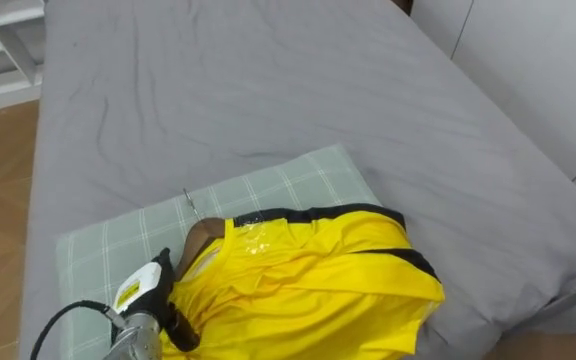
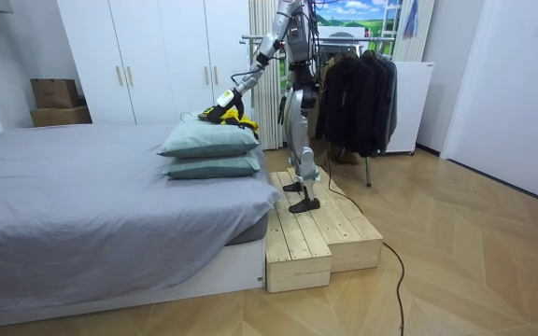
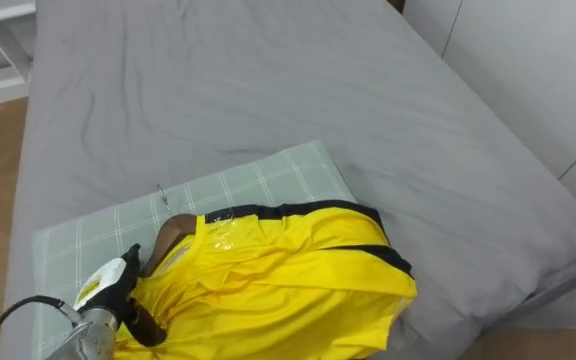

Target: Hang clothes

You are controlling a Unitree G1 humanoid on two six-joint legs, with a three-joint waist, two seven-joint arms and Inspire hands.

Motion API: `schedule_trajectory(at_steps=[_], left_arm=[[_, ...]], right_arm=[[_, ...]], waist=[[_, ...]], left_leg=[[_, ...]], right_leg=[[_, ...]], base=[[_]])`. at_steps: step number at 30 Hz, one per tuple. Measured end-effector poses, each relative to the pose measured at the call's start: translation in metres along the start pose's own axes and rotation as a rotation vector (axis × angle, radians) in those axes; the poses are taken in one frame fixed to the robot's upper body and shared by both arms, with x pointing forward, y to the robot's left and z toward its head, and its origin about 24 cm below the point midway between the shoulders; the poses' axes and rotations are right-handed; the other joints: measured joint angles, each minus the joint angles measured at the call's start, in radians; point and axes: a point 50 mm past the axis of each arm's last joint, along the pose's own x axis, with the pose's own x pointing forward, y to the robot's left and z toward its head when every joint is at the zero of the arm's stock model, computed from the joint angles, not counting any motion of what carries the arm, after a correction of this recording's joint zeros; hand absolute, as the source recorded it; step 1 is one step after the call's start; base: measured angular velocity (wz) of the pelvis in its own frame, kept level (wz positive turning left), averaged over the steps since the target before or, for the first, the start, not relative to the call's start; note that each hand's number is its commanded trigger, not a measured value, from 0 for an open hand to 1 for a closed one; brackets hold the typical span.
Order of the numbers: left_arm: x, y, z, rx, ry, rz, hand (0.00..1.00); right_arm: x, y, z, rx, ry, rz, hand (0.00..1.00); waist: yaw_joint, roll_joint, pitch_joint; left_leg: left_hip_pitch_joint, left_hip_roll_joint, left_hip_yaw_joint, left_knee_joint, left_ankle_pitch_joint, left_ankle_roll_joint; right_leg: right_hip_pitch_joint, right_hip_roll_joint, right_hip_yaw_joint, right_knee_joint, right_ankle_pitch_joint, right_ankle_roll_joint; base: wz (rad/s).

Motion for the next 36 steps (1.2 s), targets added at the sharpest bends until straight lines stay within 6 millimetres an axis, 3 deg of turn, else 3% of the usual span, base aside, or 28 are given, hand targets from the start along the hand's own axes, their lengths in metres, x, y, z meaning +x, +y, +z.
schedule_trajectory(at_steps=[16,17,18,19,21,36], left_arm=[[-0.004,-0.01,-0.004,-0.025,0.017,-0.015,0.01],[-0.004,-0.01,-0.003,-0.025,0.017,-0.011,0.07],[-0.004,-0.01,-0.003,-0.025,0.017,-0.009,0.28],[-0.004,-0.01,-0.003,-0.025,0.017,-0.008,0.38],[-0.004,-0.01,-0.003,-0.025,0.017,-0.006,1.0],[-0.003,-0.004,-0.005,-0.05,0.029,0.07,1.0]], right_arm=[[-0.001,0.016,-0.004,0.024,0.021,0.054,0.0],[-0.001,0.016,-0.004,0.031,0.022,0.055,0.0],[-0.001,0.016,-0.005,0.036,0.023,0.056,0.0],[-0.001,0.016,-0.005,0.036,0.023,0.057,0.0],[-0.001,0.016,-0.005,0.036,0.024,0.062,0.0],[-0.002,0.017,-0.006,0.038,0.026,0.065,0.0]], waist=[[-0.001,-0.019,-0.0096],[-0.001,-0.02,-0.0095],[-0.001,-0.021,-0.0094],[-0.001,-0.022,-0.0094],[-0.001,-0.024,-0.0092],[-0.001,-0.028,-0.0085]], left_leg=[[-0.001,0.0,0.001,0.001,0.0,0.0],[-0.001,0.0,0.001,0.001,0.0,0.0],[-0.001,0.0,0.001,0.001,0.0,0.0],[-0.001,0.0,0.001,0.001,0.0,0.0],[-0.001,0.0,0.001,0.001,0.0,0.0],[-0.001,0.0,0.001,0.0,0.0,0.0]], right_leg=[[-0.001,0.0,0.0,0.0,0.0,0.0],[-0.001,0.0,0.0,0.0,0.0,0.0],[-0.001,0.0,0.0,0.0,0.0,0.0],[-0.001,0.0,0.0,0.0,0.0,0.0],[-0.001,0.0,0.0,0.0,0.0,0.0],[-0.001,0.0,0.0,0.0,0.0,0.0]], base=[[0.0],[0.0],[0.0],[0.0],[0.0],[0.0]])
